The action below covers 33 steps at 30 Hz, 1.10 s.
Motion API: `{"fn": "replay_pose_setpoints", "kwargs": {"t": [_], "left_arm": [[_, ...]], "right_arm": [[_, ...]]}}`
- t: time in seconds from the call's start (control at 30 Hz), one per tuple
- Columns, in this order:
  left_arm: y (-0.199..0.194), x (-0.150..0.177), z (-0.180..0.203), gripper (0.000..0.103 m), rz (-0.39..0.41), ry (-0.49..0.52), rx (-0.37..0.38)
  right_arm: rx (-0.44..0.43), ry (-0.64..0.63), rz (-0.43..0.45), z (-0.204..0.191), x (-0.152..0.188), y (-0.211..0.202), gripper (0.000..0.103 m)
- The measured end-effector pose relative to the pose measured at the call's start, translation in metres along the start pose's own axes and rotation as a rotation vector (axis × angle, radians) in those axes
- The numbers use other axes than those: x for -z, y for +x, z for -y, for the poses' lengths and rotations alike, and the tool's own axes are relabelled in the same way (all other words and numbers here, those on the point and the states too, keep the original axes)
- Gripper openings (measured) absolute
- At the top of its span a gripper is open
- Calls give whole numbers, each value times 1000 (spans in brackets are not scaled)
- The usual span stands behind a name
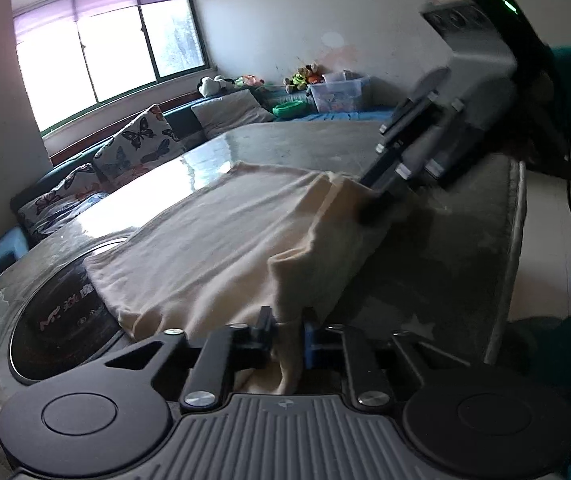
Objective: Fold clothes
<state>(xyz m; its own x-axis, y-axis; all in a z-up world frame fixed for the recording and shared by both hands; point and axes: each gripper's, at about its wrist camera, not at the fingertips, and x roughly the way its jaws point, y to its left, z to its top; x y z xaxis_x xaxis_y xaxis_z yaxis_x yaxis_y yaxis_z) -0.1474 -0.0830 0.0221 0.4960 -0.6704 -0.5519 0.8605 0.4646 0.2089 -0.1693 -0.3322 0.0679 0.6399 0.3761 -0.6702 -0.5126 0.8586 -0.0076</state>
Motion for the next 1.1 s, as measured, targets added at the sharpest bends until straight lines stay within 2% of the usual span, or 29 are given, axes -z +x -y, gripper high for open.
{"fn": "replay_pose_setpoints", "kwargs": {"t": [0.17,0.23,0.27,0.33,0.4,0.53,0.63,0.7,0.77,1.1], "left_arm": [[-1,-4,-4,13,13,-15,-9],[-1,-2,-1,17,7,0,-20],[-1,-1,1,17,5,7,-25],[0,0,4,24,-1,23,-35],[0,4,8,41,-6,40,-49],[-1,13,10,44,-19,60,-68],[-1,16,10,36,-17,70,-69],[-1,15,10,18,-18,75,-69],[-3,15,8,12,-15,61,-55],[-44,9,16,9,32,16,-8]], "right_arm": [[24,-122,-5,-18,12,4,38],[31,-122,-1,-18,13,7,33],[28,-112,-2,-17,14,8,23],[24,-91,5,-14,13,8,18],[23,-71,13,-13,11,5,15],[26,-20,35,-7,5,1,13],[33,9,45,-5,2,1,12],[39,18,53,-5,2,1,11],[47,12,67,-8,4,-3,10],[32,-14,145,-26,4,-39,10]]}}
